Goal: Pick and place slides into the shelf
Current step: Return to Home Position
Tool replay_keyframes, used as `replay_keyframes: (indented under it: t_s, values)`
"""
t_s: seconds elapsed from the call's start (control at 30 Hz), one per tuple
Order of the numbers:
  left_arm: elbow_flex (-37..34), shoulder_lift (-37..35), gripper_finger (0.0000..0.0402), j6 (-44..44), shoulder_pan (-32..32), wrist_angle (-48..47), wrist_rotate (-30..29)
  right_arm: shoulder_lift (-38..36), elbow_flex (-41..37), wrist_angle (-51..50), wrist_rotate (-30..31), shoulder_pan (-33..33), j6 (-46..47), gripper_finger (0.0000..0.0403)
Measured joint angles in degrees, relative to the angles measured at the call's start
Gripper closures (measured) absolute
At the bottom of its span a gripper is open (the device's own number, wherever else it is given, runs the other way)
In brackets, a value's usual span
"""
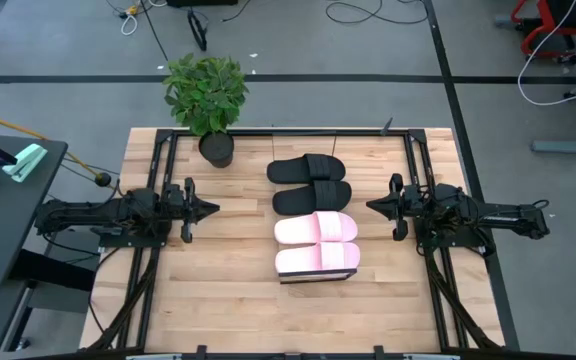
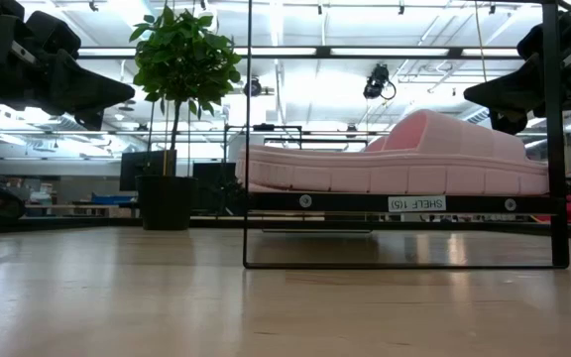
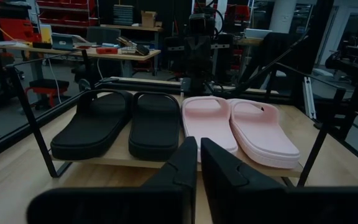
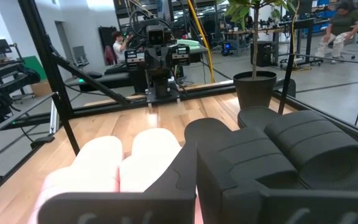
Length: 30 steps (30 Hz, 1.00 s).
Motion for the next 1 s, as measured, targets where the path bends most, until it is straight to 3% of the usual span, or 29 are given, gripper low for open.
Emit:
replay_keyframes:
  t_s: [0.53, 1.0]
  values:
    - [0.0, 0.0, 0.0361, -0.02, 0.0, 0.09, 0.0, 0.0, 0.0, 0.0, 0.0, 0.0, 0.07, 0.0398]
    - [0.0, 0.0, 0.0379, 0.0, 0.0, 0.13, 0.0, 0.0, 0.0, 0.0, 0.0, 0.0, 0.04, 0.0398]
